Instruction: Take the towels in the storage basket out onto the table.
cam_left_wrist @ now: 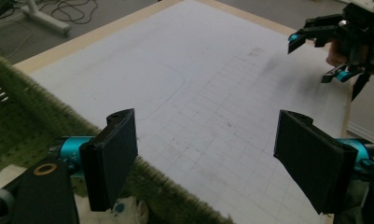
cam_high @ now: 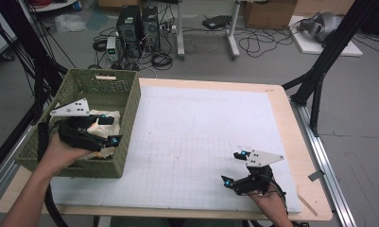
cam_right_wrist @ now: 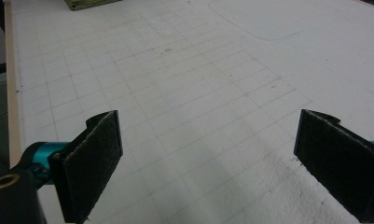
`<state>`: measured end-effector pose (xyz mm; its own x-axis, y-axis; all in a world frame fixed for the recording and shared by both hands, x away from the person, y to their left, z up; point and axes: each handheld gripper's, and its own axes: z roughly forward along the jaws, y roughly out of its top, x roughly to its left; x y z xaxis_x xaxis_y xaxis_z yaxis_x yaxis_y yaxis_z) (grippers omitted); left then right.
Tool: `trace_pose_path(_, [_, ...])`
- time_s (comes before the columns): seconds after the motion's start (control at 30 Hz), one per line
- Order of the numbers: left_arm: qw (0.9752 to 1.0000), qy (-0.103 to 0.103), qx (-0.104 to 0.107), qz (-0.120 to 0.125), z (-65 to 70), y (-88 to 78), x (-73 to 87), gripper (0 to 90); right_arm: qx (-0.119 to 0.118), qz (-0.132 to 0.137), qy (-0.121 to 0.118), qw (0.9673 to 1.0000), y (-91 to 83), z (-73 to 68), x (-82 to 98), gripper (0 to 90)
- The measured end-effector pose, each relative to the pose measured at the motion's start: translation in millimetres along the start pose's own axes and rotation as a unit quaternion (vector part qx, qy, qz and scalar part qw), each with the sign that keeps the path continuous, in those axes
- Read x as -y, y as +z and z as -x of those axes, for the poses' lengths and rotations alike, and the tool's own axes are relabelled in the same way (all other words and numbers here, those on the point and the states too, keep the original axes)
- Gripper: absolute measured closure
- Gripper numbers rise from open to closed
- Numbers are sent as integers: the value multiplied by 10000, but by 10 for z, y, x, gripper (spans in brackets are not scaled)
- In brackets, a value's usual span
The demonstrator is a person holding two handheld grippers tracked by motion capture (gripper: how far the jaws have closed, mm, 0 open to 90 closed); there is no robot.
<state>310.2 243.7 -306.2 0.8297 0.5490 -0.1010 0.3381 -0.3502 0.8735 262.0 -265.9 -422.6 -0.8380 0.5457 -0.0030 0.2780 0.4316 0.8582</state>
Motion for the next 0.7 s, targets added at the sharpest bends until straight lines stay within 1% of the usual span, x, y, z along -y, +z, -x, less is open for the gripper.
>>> trace_pose_path(0.07, [10000, -56, -55, -32, -69, -46, 30, 218, -5, -14, 6, 10000, 2, 0, 1, 70])
trace_pose_path(0.1, [10000, -56, -55, -32, -69, -46, 30, 218, -4, -20, 17, 10000, 1, -1, 0, 70])
trace_pose_path(0.17, [9999, -78, -112, -75, -111, -70, 56, 218, -8, -13, 23, 10000, 3, 1, 1, 70])
trace_pose_path(0.23, [9997, -79, -194, -152, -151, -88, 77, 219, -4, -3, 7, 10000, 5, 7, 0, 70])
trace_pose_path(0.3, [9993, -125, -299, -206, -209, -116, 105, 219, -4, -12, 23, 10000, 4, 8, 1, 70])
trace_pose_path(0.5, [9978, -225, -575, -260, -326, -188, 148, 220, -5, -14, 28, 10000, 6, 9, 1, 70])
trace_pose_path(0.53, [9978, -225, -575, -260, -326, -188, 148, 221, -4, -21, 24, 10000, 5, 12, 2, 71])
trace_pose_path(0.57, [9969, -260, -681, -301, -365, -200, 161, 222, -4, -24, 30, 10000, 6, 12, 1, 70])
trace_pose_path(0.7, [9945, -389, -893, -395, -446, -219, 191, 227, -2, -11, 16, 10000, 0, 12, 2, 70])
